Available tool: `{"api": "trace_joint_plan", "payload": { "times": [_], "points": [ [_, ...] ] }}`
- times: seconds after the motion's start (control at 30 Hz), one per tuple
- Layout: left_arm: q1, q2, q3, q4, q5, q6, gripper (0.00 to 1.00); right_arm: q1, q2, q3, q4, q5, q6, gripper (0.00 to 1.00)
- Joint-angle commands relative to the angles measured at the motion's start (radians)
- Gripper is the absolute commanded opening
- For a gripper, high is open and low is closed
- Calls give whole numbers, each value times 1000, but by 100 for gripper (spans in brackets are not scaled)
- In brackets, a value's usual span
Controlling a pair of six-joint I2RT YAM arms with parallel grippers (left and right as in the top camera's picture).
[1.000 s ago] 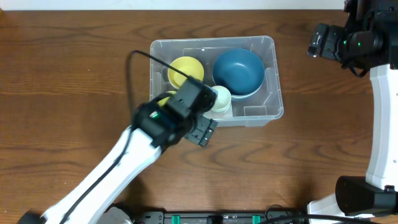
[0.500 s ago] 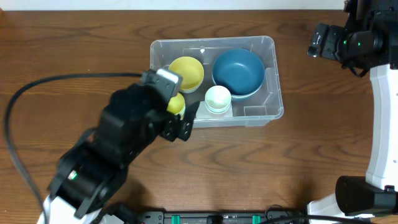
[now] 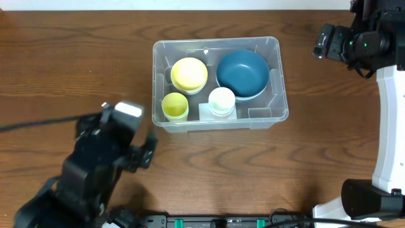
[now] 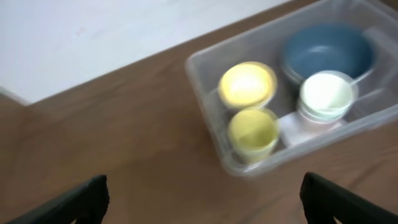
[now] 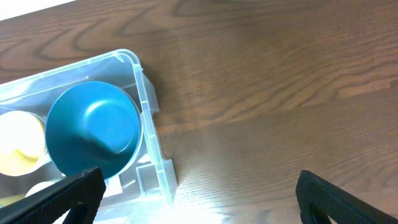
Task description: Pack container
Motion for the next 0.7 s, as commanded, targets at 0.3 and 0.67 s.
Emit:
{"api": "trace_joint_plan", "payload": {
  "times": [0.3, 0.67],
  "points": [
    [240, -281, -30, -107, 46, -41, 98, -5, -7, 0, -1, 0, 15, 99],
    [462, -583, -468, 304, 265, -40, 98, -5, -7, 0, -1, 0, 16, 99]
  ]
}}
